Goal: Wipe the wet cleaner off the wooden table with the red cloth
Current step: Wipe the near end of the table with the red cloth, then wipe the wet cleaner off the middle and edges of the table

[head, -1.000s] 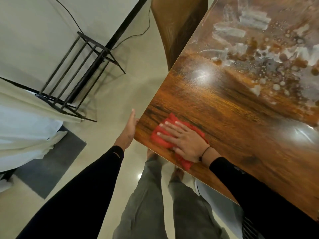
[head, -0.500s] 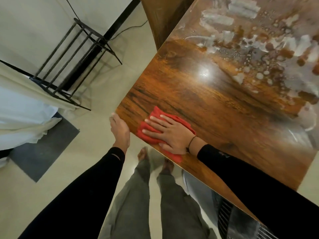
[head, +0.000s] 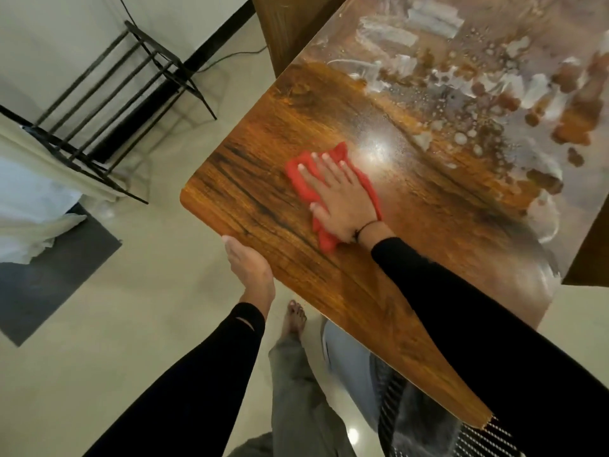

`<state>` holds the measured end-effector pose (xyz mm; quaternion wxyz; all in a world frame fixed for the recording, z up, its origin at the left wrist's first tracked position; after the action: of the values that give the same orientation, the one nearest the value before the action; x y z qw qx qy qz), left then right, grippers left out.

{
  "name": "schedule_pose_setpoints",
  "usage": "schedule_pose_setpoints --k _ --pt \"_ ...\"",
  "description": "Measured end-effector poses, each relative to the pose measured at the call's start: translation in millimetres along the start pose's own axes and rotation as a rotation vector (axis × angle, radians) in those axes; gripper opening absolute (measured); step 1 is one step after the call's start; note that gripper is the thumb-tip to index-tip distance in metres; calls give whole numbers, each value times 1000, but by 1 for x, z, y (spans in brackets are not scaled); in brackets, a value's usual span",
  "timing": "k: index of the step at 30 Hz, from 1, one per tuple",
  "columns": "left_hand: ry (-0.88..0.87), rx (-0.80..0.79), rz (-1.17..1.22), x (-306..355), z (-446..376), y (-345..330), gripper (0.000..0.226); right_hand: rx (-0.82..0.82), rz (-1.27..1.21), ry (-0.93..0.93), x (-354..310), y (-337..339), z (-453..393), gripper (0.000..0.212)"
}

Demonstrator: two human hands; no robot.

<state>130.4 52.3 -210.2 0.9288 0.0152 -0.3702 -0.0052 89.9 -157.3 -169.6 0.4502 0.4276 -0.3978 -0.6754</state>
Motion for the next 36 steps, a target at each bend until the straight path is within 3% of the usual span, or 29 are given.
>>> schedule_pose_setpoints --k 3,7,12,18,27,31,36 --pt "7 -55 -14 -6 6 3 74 -63 19 277 -32 -31 50 80" --pt "78 -198 -98 -28 43 16 70 -103 -24 380 -19 -63 133 78" --pt "75 -284 -217 -75 109 44 62 -22 -167 91 11 -64 210 78" --pt "-230 -319 -378 -108 156 33 39 213 -575 -173 -17 -62 223 65" --pt "-255 -291 -389 -120 173 21 26 467 -852 -323 -4 -32 247 57" --pt "-298 -292 -367 -120 186 8 25 495 -983 -414 15 -20 257 48" --pt "-344 -258 -357 -123 200 -13 22 399 -1193 -433 43 -10 271 37"
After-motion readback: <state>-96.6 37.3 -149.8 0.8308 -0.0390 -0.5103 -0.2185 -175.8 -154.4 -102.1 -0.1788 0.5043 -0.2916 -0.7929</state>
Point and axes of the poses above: each hand's wrist, its own z-axis away from the middle knuckle, its own y-axis out of the back of the hand, x = y × z, the point moved 2 cm from there along -z, towards the middle knuckle, and after that the axes turned 10 degrees about -x, right-handed, at the moved point
